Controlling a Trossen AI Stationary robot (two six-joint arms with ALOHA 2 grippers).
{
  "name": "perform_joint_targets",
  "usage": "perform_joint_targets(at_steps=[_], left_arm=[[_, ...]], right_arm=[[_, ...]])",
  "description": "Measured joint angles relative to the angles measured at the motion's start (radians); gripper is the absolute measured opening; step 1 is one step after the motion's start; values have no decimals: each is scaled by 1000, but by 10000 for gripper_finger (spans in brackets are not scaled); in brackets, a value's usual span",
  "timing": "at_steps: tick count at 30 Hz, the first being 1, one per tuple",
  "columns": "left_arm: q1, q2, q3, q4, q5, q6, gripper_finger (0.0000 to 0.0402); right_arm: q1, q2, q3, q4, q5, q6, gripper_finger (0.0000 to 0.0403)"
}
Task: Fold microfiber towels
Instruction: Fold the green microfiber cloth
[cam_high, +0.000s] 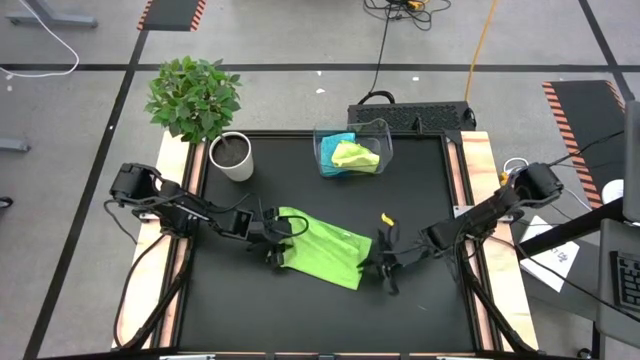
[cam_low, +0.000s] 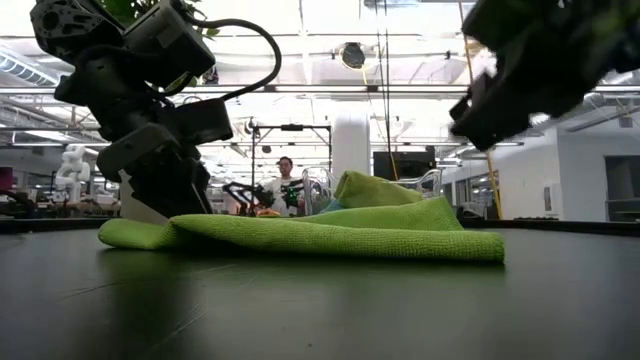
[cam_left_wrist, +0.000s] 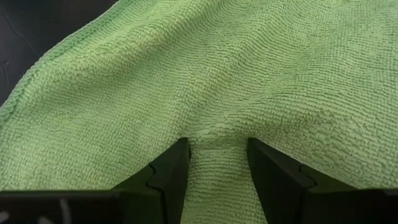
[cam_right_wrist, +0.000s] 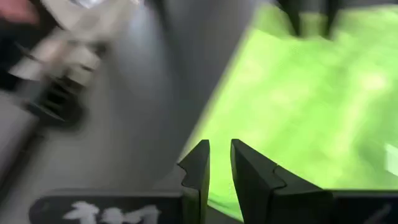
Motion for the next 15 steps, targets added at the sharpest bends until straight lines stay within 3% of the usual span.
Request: perform_joint_targets(at_steps=[6,15], left_arm=[[-1,0,-1,0,3,-3,170],[-1,0,-2,4,6,0,170]], right_arm=[[-41,2,-1,-184,65,-90,54],[-57,56,0,-216,117,-178,54]])
